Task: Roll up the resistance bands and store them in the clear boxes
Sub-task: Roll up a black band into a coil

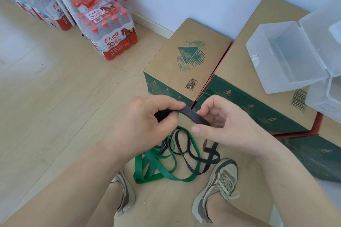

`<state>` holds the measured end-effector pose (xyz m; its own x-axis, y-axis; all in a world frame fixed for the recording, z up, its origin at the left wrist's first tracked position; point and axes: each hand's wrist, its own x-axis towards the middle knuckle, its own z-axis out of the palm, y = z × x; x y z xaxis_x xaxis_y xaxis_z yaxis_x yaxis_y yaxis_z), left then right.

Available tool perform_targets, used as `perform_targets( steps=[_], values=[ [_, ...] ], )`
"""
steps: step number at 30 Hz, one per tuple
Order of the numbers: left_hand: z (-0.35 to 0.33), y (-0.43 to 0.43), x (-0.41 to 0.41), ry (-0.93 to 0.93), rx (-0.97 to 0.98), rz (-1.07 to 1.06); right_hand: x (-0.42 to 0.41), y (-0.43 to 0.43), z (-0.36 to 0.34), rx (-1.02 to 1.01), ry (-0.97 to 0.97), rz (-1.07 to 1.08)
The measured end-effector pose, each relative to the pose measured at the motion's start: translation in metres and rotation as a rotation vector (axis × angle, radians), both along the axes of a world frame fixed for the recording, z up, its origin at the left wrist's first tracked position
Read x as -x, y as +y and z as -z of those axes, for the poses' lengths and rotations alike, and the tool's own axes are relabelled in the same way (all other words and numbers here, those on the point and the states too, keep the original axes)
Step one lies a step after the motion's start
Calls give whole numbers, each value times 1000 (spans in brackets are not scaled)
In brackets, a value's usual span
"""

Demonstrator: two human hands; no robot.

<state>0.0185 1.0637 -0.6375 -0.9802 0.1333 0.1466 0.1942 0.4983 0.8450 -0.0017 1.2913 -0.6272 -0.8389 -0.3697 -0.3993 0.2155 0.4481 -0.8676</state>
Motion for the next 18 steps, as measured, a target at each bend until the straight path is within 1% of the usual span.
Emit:
perform_targets(
  steps=[3, 5, 7, 8, 11, 12, 15, 18],
  values=[
    [-3, 5, -1, -11, -61, 38, -2, -14, 0, 153, 61, 34],
    [-5, 7, -2, -16, -84, 41, -2, -21, 2, 175, 105, 75],
    [-7, 6, -2, -66, -99, 29, -1, -23, 2, 183, 137, 119],
    [-6, 3, -2, -111, -87, 39, -1, -23, 1, 185, 150, 132],
    [0, -8, 3, -238, 52, 107, 1, -17, 0, 140, 199, 178],
    [1, -11, 5, -285, 59, 94, 3, -14, 0, 120, 217, 200],
    [2, -17, 8, -385, -34, 53, 6, -7, 2, 108, 212, 283],
    [0, -21, 9, -487, -244, 92, 8, -2, 8, 20, 217, 329]
  ],
)
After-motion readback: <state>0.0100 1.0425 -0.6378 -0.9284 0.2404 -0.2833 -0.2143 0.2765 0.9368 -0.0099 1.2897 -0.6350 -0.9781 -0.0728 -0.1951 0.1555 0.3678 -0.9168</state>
